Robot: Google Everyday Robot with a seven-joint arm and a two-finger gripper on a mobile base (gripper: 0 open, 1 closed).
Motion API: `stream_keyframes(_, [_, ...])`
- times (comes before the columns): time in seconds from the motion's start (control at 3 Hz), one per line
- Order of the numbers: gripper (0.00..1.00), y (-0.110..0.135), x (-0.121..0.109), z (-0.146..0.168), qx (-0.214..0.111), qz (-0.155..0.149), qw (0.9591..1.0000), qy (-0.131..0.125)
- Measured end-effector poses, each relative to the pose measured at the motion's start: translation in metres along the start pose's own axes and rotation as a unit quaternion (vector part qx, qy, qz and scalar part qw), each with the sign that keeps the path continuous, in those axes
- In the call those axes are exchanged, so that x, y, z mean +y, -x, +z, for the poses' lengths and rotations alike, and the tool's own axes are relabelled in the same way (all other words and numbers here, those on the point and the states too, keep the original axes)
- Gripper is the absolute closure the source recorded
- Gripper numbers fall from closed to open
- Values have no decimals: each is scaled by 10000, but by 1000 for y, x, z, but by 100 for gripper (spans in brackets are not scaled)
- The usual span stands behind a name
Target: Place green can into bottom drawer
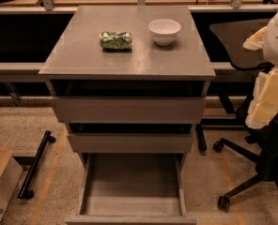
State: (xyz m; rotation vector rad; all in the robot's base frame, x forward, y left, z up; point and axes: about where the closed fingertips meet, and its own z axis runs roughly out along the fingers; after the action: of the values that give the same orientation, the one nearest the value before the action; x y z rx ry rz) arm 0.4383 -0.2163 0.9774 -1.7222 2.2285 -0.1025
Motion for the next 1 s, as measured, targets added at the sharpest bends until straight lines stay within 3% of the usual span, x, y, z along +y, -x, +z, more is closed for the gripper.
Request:
stream_keyframes(0.33, [0, 0, 0, 0, -1, 0, 10000, -1])
stream_keyframes(0.67, [0, 18, -22, 6, -339, -42, 9994, -102])
stream_keyframes(1.0, [0, 46, -60, 19, -764, -173, 9967, -204])
